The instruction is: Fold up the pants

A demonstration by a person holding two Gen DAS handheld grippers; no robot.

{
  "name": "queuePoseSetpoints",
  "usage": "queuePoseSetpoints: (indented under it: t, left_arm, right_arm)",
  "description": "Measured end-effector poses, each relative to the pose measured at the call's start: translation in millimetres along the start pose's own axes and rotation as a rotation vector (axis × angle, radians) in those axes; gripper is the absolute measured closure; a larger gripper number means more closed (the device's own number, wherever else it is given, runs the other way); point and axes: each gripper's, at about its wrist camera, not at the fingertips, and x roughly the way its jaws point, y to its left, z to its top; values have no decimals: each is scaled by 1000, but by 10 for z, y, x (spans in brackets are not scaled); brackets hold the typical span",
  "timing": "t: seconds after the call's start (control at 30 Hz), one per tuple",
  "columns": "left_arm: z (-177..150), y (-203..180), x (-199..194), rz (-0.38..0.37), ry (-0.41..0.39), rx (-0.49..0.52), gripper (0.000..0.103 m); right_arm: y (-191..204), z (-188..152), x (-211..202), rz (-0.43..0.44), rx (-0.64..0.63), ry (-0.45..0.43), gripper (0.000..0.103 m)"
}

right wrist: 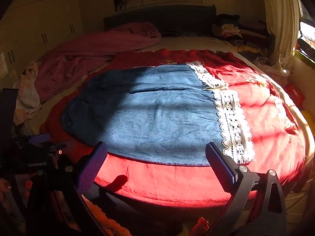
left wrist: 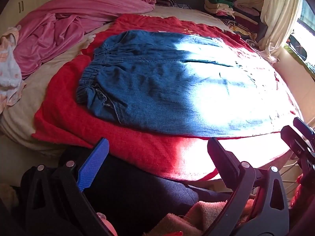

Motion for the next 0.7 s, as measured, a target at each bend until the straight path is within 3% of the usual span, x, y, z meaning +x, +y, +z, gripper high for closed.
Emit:
queuePoseSetpoints:
  t: [0.7]
  left_arm:
    - [3,-11,-6,4,-12,6,9]
  right_arm:
    - [-1,7,9,-3,0,5,4]
